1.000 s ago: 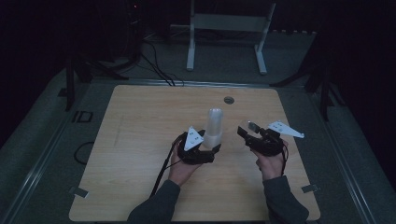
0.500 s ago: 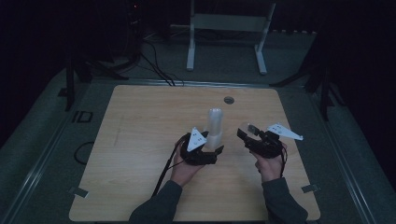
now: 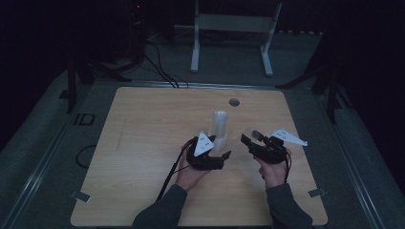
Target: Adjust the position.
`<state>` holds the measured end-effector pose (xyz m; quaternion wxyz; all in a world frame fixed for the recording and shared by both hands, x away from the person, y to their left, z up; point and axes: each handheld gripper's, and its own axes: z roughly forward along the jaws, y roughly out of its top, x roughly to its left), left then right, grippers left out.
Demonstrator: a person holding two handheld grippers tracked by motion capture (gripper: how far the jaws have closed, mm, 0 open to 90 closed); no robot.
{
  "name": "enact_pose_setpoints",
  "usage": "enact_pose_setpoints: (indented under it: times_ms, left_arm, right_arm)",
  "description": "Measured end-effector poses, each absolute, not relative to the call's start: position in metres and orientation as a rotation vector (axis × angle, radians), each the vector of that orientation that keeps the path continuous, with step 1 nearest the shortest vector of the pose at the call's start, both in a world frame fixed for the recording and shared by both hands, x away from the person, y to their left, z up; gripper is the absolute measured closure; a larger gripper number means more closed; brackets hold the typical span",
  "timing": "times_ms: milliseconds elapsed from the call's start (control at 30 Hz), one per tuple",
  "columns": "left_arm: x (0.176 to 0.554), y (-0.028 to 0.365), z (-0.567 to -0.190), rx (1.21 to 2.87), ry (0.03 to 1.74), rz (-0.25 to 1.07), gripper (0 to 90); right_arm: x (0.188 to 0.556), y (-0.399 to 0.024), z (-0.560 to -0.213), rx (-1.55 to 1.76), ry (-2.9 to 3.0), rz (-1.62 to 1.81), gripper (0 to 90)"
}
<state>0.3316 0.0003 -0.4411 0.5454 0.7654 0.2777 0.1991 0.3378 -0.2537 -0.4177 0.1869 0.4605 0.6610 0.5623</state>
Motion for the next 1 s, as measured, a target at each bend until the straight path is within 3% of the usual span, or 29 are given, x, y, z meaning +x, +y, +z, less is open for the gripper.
enact_pose_setpoints:
  times_ms: [1000]
  left_arm:
    - [0.333,-0.019,-0.444,1.870,0.596,0.456,22.0]
  right_arm:
    - [0.336,-0.246,-0.425,1.315,1.911,1.638,40.1]
